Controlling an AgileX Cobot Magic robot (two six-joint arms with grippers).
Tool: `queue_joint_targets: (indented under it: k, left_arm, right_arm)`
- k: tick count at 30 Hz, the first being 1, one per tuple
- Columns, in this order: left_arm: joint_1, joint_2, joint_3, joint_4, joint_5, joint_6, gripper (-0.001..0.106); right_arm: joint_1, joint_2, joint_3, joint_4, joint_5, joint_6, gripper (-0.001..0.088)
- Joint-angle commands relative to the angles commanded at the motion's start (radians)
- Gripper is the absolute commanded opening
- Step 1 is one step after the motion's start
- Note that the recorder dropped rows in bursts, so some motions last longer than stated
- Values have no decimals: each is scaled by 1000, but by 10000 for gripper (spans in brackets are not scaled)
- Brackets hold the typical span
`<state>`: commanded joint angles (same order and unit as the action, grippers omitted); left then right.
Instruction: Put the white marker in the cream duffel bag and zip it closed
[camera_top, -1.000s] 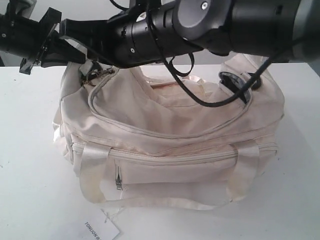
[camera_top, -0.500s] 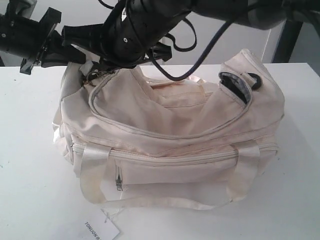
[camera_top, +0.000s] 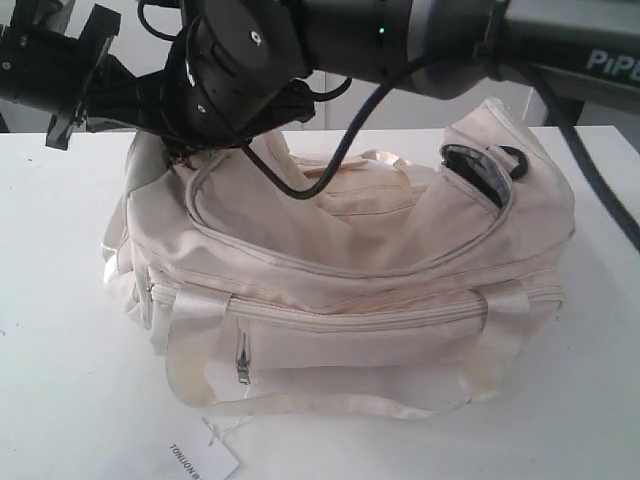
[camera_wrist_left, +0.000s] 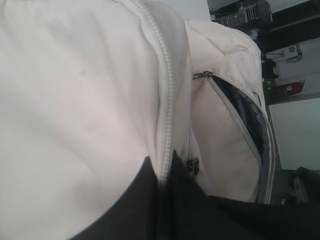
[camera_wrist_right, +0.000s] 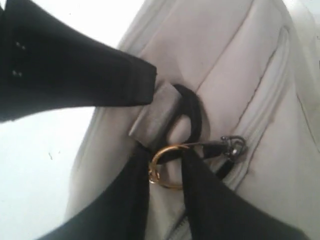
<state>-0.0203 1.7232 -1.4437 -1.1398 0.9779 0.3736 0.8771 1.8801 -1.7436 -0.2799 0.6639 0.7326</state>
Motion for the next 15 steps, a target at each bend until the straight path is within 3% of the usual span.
queue_joint_targets:
  k: [5, 8, 9, 12, 15]
  left_arm:
    - [0, 0, 0, -4, 0, 0, 0]
    - [0, 0, 0, -2, 2, 0, 0]
    - [0, 0, 0, -2, 2, 0, 0]
    - [0, 0, 0, -2, 2, 0, 0]
    - [0, 0, 0, -2, 0, 0, 0]
  right_arm:
    - [0, 41, 0, -18, 12, 59, 368]
    - [0, 51, 0, -53, 15, 86, 358]
    - [0, 51, 0, -53, 23, 86, 338]
    - [0, 51, 0, -57, 62, 86, 125]
    - [0, 51, 0, -57, 76, 86, 33]
